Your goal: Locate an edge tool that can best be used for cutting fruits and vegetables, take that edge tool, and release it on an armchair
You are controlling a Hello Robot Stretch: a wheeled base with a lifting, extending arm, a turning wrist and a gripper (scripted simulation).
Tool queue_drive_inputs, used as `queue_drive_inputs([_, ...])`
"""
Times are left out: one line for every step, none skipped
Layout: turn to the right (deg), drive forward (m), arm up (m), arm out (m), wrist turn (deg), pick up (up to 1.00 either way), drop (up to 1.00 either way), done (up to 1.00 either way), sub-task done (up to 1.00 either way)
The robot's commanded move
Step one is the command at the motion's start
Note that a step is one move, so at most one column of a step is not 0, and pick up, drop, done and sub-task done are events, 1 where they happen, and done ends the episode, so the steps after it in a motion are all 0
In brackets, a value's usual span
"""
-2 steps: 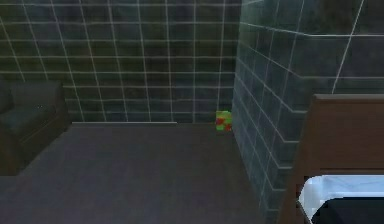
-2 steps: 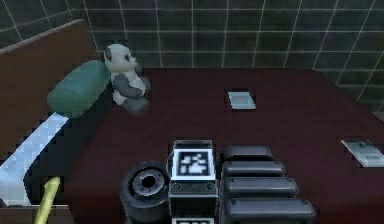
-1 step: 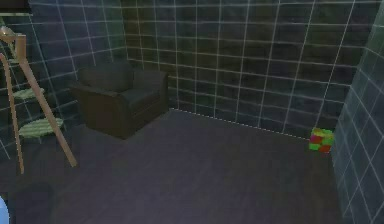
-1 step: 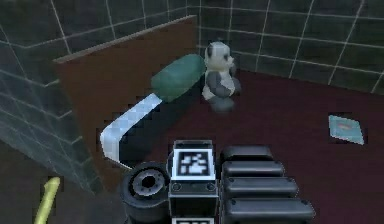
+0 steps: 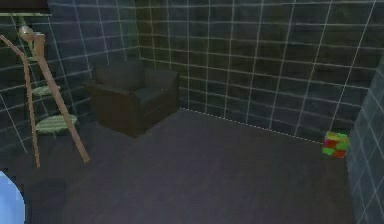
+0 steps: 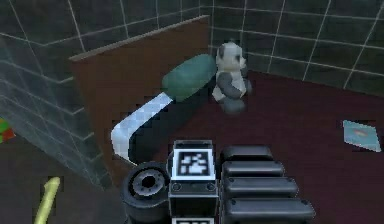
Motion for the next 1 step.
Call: queue_drive_inputs([0.0, 1.00, 0.00, 0.00, 0.0, 0.00, 0.00, 0.00, 0.00])
